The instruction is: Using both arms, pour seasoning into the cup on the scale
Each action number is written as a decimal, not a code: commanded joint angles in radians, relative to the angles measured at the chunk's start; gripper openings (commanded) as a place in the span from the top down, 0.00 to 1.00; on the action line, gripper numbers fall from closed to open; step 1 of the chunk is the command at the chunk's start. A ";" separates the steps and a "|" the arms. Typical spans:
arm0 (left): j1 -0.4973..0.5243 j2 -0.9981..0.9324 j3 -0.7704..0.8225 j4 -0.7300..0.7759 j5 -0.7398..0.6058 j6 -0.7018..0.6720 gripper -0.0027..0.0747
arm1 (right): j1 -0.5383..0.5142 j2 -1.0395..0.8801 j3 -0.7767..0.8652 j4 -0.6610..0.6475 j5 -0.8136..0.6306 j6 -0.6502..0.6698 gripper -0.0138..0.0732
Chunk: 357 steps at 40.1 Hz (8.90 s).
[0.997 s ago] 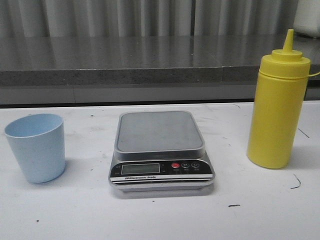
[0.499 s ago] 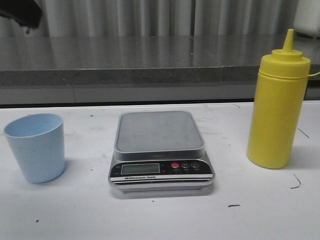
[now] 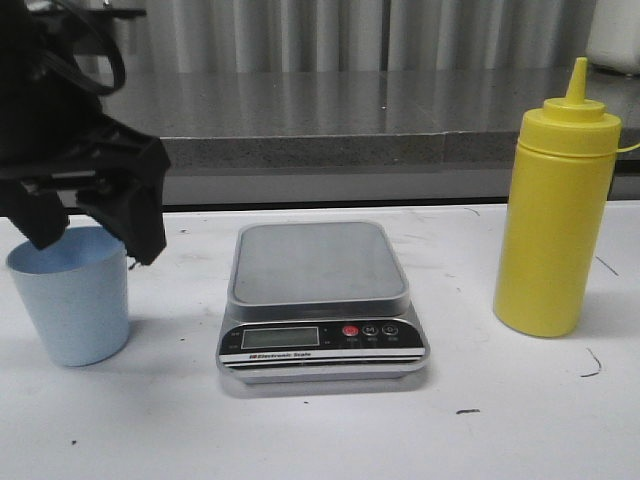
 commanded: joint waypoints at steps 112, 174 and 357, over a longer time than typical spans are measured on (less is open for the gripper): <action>-0.265 0.365 -0.992 -0.017 0.558 0.076 0.78 | -0.001 0.014 -0.015 0.005 -0.093 0.000 0.14; 0.250 -1.104 0.625 -0.025 -0.662 0.020 0.99 | -0.001 0.014 -0.015 0.005 -0.086 0.000 0.14; 0.250 -1.231 0.683 -0.025 -0.720 0.020 0.99 | 0.289 1.401 0.169 0.037 -1.668 0.041 0.62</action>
